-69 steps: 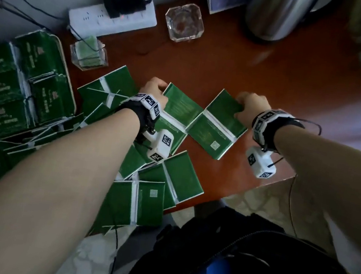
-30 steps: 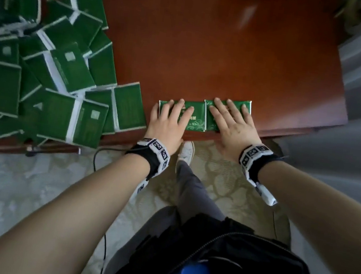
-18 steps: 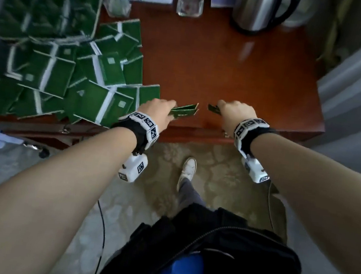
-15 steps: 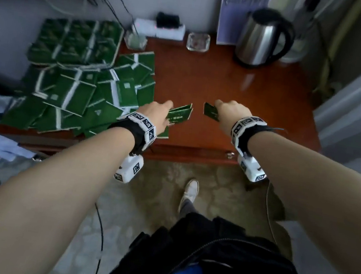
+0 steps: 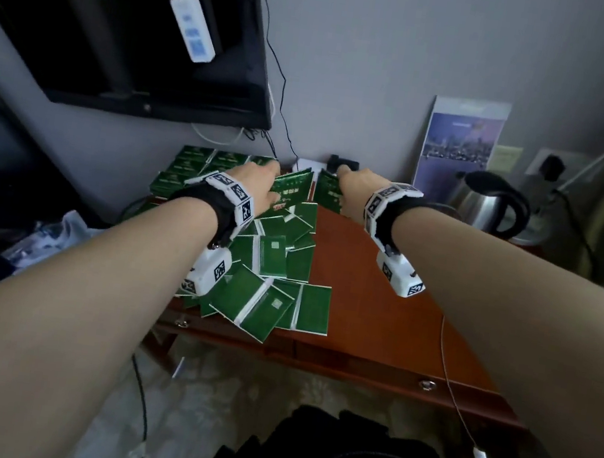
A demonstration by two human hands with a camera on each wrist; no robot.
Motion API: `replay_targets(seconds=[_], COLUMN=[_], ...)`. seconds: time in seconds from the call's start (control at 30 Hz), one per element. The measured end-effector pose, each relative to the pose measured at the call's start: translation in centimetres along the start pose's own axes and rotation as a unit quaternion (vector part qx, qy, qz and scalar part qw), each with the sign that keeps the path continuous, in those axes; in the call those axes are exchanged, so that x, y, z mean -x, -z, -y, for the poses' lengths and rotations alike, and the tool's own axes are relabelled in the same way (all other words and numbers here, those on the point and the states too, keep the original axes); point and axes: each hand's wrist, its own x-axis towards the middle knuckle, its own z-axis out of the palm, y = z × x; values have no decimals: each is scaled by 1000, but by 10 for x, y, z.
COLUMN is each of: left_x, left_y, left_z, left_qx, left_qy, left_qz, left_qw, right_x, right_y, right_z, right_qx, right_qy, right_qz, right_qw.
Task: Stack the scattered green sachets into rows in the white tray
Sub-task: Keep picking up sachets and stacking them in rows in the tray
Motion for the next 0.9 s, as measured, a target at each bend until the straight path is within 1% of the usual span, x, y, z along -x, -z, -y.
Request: replay_targets(seconds=[0.1, 0.33, 0.43, 0.5, 0.6, 0.77, 0.9], left_x=[-17, -58, -70, -76, -83, -102, -120], left_y=[3, 6, 2, -1, -9, -25, -43], left_z=[23, 71, 93, 111, 143, 208, 267], left_qx=[-10, -22, -25, -22, -6, 9, 2], left_qy=[10, 31, 28, 30, 39, 50, 22], left_qz=[6, 29, 43, 49, 56, 76, 92], left_qw=[1000, 999, 998, 998, 998, 996, 996], right_x=[-33, -105, -135, -155, -183, -225, -262], right_y=[5, 1, -9, -15, -21, -34, -54], right_z=[10, 27, 42, 57, 88, 139, 180], right_qx=[-2, 3, 18, 30, 19, 11, -8], right_qy=[26, 14, 32, 42, 49, 56, 30], right_qz=[7, 33, 55, 57, 68, 86, 100], right_qw=[1000, 999, 998, 997, 996, 995, 995])
